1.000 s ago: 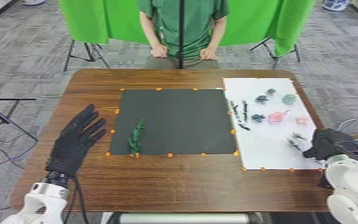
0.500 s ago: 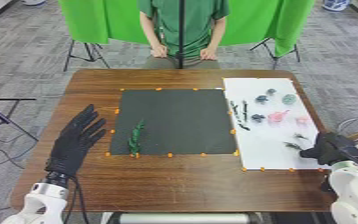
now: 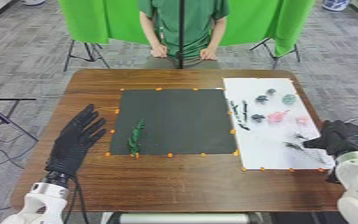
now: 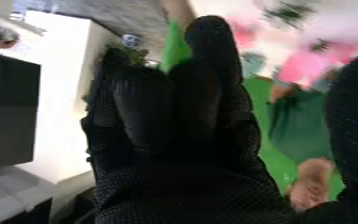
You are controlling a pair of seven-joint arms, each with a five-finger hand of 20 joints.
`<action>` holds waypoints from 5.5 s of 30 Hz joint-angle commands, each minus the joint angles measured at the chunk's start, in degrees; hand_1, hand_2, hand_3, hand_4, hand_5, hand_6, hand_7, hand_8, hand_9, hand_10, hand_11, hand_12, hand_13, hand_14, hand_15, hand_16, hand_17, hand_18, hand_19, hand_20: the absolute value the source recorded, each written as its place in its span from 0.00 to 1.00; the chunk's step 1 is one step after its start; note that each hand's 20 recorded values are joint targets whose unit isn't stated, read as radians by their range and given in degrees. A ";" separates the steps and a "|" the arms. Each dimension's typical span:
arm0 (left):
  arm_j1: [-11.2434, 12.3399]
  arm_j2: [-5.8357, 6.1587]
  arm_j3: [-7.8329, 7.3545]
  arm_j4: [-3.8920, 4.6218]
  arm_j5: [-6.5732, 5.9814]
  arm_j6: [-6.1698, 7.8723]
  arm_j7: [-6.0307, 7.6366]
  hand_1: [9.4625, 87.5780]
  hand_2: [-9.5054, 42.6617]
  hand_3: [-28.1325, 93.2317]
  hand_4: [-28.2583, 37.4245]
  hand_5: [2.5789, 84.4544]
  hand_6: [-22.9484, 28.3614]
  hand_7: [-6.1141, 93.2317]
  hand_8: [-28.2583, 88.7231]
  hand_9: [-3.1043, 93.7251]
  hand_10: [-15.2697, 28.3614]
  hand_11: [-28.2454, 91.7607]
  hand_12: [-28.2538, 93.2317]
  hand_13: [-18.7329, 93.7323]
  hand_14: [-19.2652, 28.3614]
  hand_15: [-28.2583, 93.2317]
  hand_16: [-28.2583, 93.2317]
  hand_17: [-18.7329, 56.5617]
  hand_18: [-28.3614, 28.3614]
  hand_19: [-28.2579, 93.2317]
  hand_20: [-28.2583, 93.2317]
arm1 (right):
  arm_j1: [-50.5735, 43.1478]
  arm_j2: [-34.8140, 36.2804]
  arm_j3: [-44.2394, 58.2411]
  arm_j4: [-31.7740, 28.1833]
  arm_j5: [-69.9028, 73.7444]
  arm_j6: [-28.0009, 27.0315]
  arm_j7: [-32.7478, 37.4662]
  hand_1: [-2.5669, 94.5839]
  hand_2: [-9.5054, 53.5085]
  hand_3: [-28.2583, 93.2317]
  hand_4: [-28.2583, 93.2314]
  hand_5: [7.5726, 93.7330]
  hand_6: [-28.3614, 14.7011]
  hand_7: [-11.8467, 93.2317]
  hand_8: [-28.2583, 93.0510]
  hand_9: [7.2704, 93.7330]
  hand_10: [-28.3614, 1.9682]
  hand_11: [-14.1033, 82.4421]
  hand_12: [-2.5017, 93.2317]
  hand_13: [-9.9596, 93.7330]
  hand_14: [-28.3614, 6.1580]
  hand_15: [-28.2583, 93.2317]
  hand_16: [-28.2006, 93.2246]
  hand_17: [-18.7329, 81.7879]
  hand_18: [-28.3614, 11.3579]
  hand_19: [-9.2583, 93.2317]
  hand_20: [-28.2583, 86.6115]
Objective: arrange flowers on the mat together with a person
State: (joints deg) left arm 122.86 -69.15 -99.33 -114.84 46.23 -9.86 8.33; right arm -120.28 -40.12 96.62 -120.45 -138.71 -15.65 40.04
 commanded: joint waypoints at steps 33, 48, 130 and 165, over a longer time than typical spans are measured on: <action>1.36 -1.12 -0.46 0.12 -0.29 0.48 0.13 0.24 0.05 0.78 0.04 0.31 0.50 0.21 0.16 0.23 0.57 0.35 0.37 0.34 0.64 0.40 0.27 0.12 0.85 0.55 0.30 | 1.34 -2.42 -2.59 7.85 21.61 13.88 -4.01 0.54 0.00 0.86 0.00 0.85 0.65 0.54 0.30 0.87 0.65 0.82 0.46 0.85 0.57 0.87 0.48 0.53 0.25 0.87 0.55; 2.78 -1.11 -0.69 -0.58 -0.31 1.22 0.16 0.24 0.05 0.78 0.04 0.31 0.50 0.22 0.16 0.23 0.57 0.35 0.37 0.34 0.64 0.40 0.27 0.12 0.85 0.55 0.30 | 23.43 -4.71 -17.53 -4.27 14.38 12.50 -9.71 0.46 0.00 0.93 0.10 0.85 0.64 0.65 0.33 0.91 0.65 0.91 0.44 0.88 0.57 0.93 0.47 0.56 0.20 0.92 0.54; 2.84 -2.63 0.76 -0.22 -0.34 1.65 -0.67 0.24 0.06 0.79 0.06 0.30 0.50 0.21 0.16 0.24 0.57 0.35 0.37 0.35 0.64 0.40 0.27 0.12 0.85 0.55 0.30 | 26.85 -19.38 -13.23 -3.70 54.38 -3.01 -9.96 0.22 0.24 0.88 0.05 0.60 0.55 0.39 0.14 0.61 0.35 0.57 0.32 0.63 0.37 0.72 0.38 0.40 0.16 0.81 0.52; 2.86 -1.91 -0.28 -1.45 1.64 0.54 -1.15 0.25 0.04 0.79 0.08 0.28 0.50 0.22 0.16 0.22 0.56 0.35 0.38 0.32 0.63 0.38 0.28 0.12 0.85 0.55 0.30 | -2.90 -22.17 9.26 -8.39 71.54 8.59 -33.69 0.17 0.14 0.91 0.03 0.31 0.55 0.28 0.15 0.31 0.45 0.25 0.26 0.38 0.46 0.34 0.49 0.22 0.15 0.46 0.43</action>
State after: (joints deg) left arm 127.00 -71.20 -100.22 -117.03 46.89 -8.79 7.44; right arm -123.51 -60.89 106.12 -129.13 -66.25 -6.35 7.25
